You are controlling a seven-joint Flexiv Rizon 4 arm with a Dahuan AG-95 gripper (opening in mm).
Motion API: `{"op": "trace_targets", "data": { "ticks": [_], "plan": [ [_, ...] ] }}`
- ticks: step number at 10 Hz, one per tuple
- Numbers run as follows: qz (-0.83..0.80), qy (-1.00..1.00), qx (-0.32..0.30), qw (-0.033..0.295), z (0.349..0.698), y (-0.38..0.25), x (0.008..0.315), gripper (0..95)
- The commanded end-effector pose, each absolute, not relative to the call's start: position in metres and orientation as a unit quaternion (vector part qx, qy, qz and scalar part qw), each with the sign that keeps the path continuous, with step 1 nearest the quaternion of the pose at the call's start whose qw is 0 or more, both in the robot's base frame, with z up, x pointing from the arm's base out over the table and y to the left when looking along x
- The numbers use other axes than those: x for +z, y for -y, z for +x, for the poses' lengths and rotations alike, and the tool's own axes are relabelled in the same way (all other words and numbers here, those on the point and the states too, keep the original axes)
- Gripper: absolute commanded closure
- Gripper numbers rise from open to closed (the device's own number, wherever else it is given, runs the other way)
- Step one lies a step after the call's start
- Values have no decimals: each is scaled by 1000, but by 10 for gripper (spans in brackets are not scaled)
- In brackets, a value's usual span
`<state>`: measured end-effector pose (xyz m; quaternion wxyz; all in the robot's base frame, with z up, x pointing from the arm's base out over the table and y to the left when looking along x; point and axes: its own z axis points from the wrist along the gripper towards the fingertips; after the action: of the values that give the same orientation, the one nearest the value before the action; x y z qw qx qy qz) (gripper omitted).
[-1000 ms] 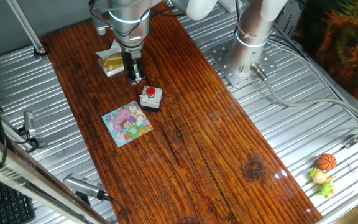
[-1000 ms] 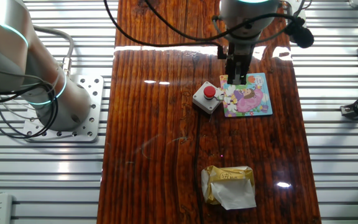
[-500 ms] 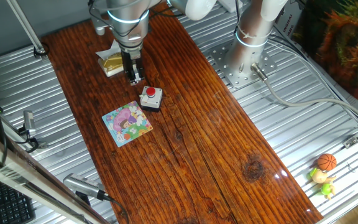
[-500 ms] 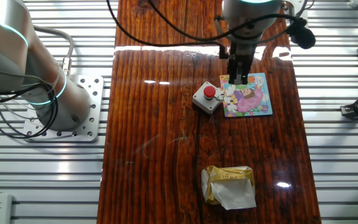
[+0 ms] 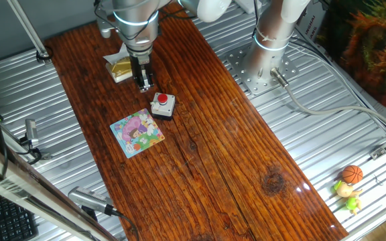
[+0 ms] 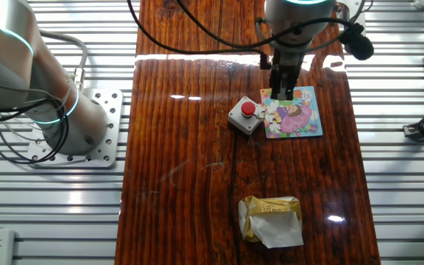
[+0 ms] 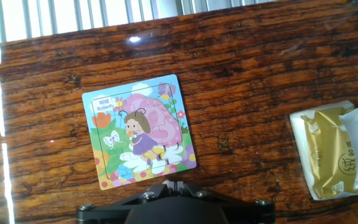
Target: Assemble one piece of a puzzle
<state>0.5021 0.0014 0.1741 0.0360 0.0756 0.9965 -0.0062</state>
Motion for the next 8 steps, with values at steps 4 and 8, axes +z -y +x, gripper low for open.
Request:
{"op": "trace_targets", "data": {
  "ticks": [4, 8],
  "plan": [
    [74, -997, -1, 38, 501, -3, 174, 950],
    [88, -995, -8, 37, 495, -15, 154, 950]
  ]
}}
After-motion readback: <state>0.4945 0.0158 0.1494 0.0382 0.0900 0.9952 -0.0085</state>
